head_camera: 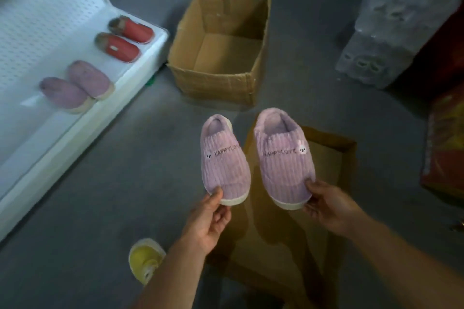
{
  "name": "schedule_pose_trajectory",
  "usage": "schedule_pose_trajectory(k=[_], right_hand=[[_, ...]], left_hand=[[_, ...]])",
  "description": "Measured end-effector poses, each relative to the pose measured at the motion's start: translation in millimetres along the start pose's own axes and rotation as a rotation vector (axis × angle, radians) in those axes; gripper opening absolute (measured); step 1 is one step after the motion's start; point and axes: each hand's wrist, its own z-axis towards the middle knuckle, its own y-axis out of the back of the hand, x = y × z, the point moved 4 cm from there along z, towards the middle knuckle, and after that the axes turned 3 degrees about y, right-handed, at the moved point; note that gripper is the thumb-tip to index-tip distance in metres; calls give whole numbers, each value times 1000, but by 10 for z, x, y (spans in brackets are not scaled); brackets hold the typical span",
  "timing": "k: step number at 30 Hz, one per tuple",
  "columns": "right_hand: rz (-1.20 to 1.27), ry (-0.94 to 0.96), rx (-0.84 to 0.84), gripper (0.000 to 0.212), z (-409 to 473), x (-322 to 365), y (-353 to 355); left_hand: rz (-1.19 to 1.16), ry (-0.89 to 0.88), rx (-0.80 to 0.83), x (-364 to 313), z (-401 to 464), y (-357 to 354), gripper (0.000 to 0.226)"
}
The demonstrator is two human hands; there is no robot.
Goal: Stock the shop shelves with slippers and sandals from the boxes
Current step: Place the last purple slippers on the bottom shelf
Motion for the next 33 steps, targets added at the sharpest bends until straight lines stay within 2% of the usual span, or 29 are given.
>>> schedule_pose_trajectory(k=[2, 6, 8, 12, 18, 27, 33], right_hand=[[-29, -8, 38, 21, -162, 15, -209], [-122, -60, 83, 27, -353, -105, -729], [-151, -88, 108, 27, -405, -232, -1031], [-188, -128, 171, 21, -471, -612, -1716], [-236, -131, 226, 12, -560, -1218, -2749], [-393, -90, 214, 19, -586, -1811, -3982], [-443, -62, 190, 21, -589, -1968, -4814]], left_hand=[[-63, -29, -8, -88, -216, 166, 39], [-149, -109, -57, -337, -592, 639, 19], [-167, -129, -95, -480, -712, 967, 18], [-181, -171, -167, -763, -855, 1741, 21], [-276, -247, -232, -1154, -1052, 2724, 4], [-373, -228, -266, -1723, -1226, 3807, 2], [-424, -227, -278, -2355, -1226, 4356, 4]])
